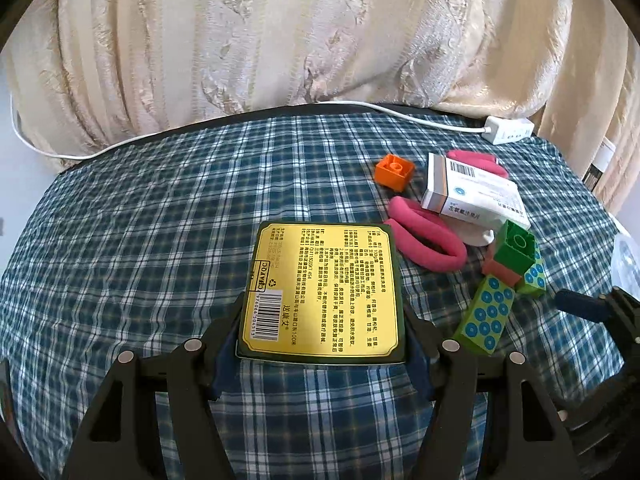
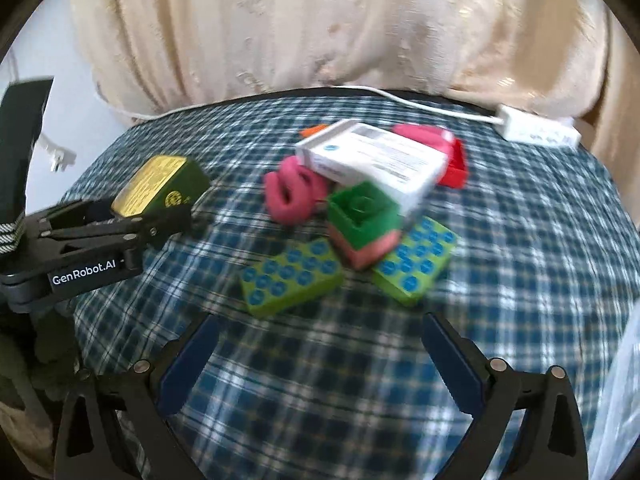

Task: Organize objects
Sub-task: 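Grasp the yellow medicine box with the left gripper while the right gripper approaches the blocks, then grasp the green blue-dotted block with the right gripper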

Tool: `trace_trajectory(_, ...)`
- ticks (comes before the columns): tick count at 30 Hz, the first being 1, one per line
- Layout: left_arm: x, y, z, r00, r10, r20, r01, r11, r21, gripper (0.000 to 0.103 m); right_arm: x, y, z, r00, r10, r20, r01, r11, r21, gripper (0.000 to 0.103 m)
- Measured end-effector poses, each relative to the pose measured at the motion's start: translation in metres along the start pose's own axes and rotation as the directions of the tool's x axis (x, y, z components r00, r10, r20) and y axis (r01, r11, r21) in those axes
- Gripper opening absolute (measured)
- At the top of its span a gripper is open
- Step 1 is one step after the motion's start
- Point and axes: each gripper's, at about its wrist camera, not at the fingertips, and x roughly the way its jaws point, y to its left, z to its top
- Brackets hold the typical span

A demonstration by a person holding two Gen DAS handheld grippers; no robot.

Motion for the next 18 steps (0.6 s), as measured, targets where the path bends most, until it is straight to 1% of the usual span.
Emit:
trace_trajectory(3,-0.002,0.003,0.000,1.000,0.005,0.005,-0.005,1.000,-0.011,0.068,0.007,0.008,0.004,1.000,0.002,-0.008,-0.002,0.999,-0.036,0.100)
trace_trajectory(8,-0.001,0.004,-0.001,1.000,0.008,-0.005,-0.009,1.000,-0.018,0.068,0.019,0.010,0.011,1.000,0.005,-0.028,-0.006,0.999,-0.046,0.096)
trace_trajectory(10,-0.001,0.003,-0.002,1.000,0.009,-0.007,-0.009,1.000,-0.018,0.068,0.023,0.009,0.013,0.999,0.011,-0.038,-0.012,0.999,-0.042,0.091)
trace_trajectory(11,-0.001,0.003,-0.002,1.000,0.010,-0.007,-0.010,1.000,-0.019,0.068,0.026,0.009,0.014,0.999,0.010,-0.044,-0.012,0.999,-0.040,0.087)
trace_trajectory(16,0.001,0.004,-0.004,1.000,0.013,-0.015,-0.013,1.000,-0.027,0.068,0.028,0.013,0.014,0.999,-0.031,-0.025,0.029,0.997,-0.069,0.076)
trace_trajectory(18,0.001,0.004,-0.004,1.000,0.013,-0.018,-0.013,1.000,-0.027,0.069,0.027,0.014,0.013,0.999,-0.045,-0.015,0.043,0.996,-0.080,0.070)
